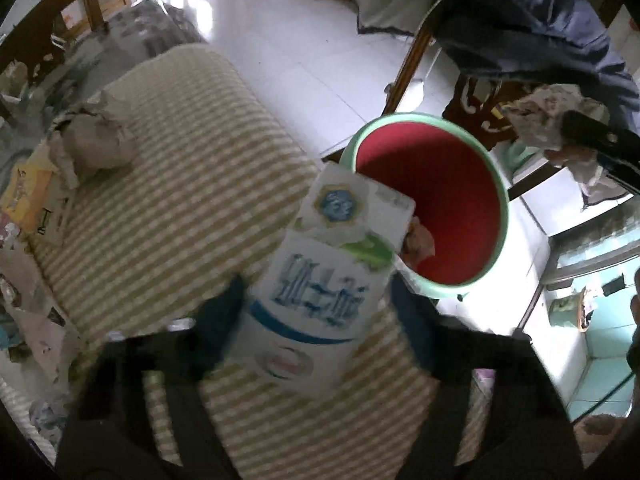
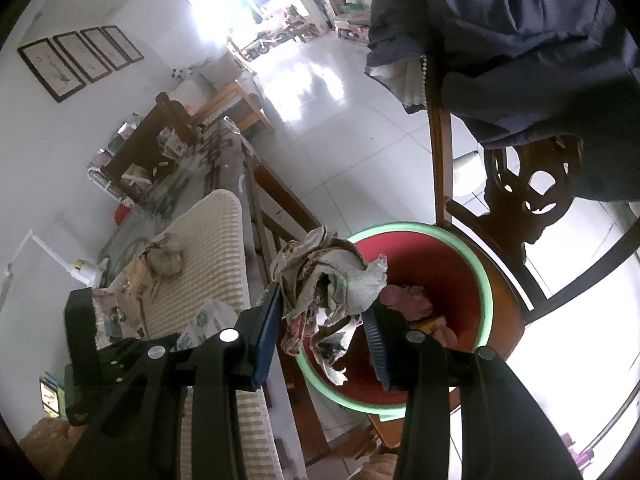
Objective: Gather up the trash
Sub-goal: 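Drop the milk carton and paper scrap into the red bin, return both tools to the table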
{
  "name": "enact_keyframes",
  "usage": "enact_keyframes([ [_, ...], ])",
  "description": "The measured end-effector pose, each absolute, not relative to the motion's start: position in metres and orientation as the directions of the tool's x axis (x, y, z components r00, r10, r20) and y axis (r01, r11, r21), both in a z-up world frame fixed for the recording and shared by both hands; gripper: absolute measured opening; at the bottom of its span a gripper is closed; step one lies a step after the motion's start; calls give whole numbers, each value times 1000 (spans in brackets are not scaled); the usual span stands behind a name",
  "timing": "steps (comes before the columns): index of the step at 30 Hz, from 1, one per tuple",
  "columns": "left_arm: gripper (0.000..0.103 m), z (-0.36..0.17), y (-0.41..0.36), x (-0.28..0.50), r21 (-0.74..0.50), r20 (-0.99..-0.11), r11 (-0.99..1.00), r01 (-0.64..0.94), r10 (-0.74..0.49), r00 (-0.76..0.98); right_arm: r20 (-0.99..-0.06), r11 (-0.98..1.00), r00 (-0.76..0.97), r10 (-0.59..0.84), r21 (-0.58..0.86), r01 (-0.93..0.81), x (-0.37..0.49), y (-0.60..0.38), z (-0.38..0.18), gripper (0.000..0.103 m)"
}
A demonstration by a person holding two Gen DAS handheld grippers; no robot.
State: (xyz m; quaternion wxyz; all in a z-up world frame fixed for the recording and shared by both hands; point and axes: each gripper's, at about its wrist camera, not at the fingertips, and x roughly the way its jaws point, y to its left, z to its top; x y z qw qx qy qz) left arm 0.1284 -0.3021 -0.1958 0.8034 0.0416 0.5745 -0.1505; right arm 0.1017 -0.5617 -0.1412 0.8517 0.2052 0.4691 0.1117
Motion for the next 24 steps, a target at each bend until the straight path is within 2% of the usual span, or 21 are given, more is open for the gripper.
enact_keyframes([
  [3,56,-184,-304,132,-149,-920,953,264,-231,316,-756,894,542,367,448,20,98,-568,-142,39],
  [8,56,-155,-321,142,-278,-867,921,273,-363,342,-763,895,548,342,442,57,96,-580,-145,39],
  [11,57,-139,-342,148,-324,-831,893,313,-427,356,-764,895,552,335,441,67,96,-582,-146,44],
  [13,68,-132,-355,151,-346,-811,877,334,-458,364,-760,893,562,326,443,81,96,-584,-145,57],
  [14,79,-127,-358,151,-350,-798,874,337,-467,381,-758,893,568,319,442,89,95,-584,-145,64],
  [16,81,-121,-358,149,-357,-784,871,338,-476,398,-754,893,584,301,437,104,94,-586,-143,68],
  [24,81,-103,-320,135,-346,-764,899,268,-436,475,-744,895,604,284,432,111,85,-579,-134,68],
])
